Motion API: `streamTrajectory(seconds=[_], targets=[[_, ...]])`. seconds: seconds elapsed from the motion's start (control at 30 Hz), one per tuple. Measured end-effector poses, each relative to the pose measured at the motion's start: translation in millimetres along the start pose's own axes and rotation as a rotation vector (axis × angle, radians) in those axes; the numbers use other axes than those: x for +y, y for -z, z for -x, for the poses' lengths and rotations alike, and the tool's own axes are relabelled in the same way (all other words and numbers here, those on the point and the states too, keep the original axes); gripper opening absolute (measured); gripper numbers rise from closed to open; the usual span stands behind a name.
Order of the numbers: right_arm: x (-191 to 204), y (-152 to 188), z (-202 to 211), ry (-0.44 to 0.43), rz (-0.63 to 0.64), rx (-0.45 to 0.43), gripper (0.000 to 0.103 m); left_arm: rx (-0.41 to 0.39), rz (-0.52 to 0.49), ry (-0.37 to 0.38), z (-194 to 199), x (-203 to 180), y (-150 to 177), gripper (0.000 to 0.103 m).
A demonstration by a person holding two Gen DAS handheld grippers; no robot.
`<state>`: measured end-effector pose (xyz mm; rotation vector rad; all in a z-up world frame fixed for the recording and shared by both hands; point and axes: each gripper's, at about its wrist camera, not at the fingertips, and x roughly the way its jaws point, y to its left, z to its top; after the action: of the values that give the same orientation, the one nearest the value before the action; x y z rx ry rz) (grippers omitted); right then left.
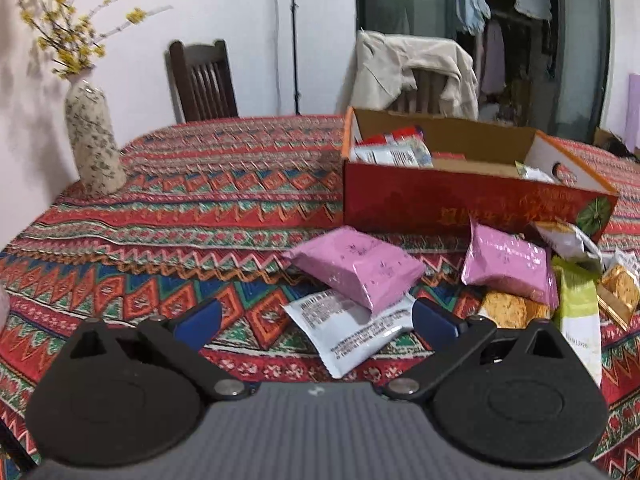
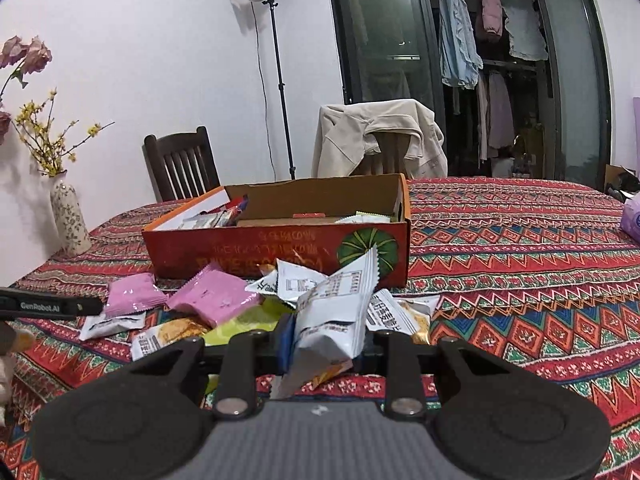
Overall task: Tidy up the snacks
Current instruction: 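Grasp a white wrapper packet with the left gripper while the right gripper holds its packet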
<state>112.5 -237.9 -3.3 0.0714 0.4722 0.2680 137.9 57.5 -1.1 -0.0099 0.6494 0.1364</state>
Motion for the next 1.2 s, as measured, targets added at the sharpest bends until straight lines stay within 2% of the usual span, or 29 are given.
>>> streamTrajectory(seconds=[0.17,0.33,0.5,0.73,0.77,0.83,0.87,1.03,1.1,1.17,1.2], targets=[[-3.0,0.3,-1.6,-0.007,-0.008,-0.002,0.027,0.059,-0.030,0.002,-16.9,-7.4,-0.5,0.103],[-6.4,1.7,-2.7,-0.007,-0.017,0.003,0.027,0.085,-0.019,-0.009,-37.0,-10.6,-5.8,0.103],[-6.2,2.8,-2.9,-0.013,-0.018,0.007,0.027,0.113,0.005,0.040,-56.8,-6.9,-11.8,0.103],[-9.3,4.7,-5.9,-0.016,-0.034,0.020,0.028,0.098,-0.052,0.106,-43.9,-9.2,-0.4,0.103],[-9.3,5.1,-6.5,-0.017,-0.035,0.022,0.028,0.092,-0.056,0.108,-41.1,-9.3,1.8,0.101],[-8.8,6.0,-6.9,-0.020,-0.035,0.025,0.028,0.077,-0.057,0.116,-35.2,-8.9,4.5,0.089],[-8.8,6.4,-6.8,-0.021,-0.036,0.026,0.028,0.065,-0.057,0.119,-30.3,-8.9,6.4,0.079],[-10.1,8.1,-6.2,-0.027,-0.041,0.030,0.028,0.026,-0.025,0.107,-15.0,-4.8,15.5,0.060],[-9.6,8.9,-5.6,-0.030,-0.041,0.031,0.028,0.013,-0.005,0.094,-10.2,0.2,16.0,0.046],[-9.0,9.8,-4.8,-0.034,-0.040,0.033,0.028,0.004,0.016,0.094,-4.8,5.4,17.9,0.041],[-8.7,10.0,-4.5,-0.035,-0.040,0.033,0.028,-0.008,0.022,0.087,-1.2,7.0,19.4,0.034]])
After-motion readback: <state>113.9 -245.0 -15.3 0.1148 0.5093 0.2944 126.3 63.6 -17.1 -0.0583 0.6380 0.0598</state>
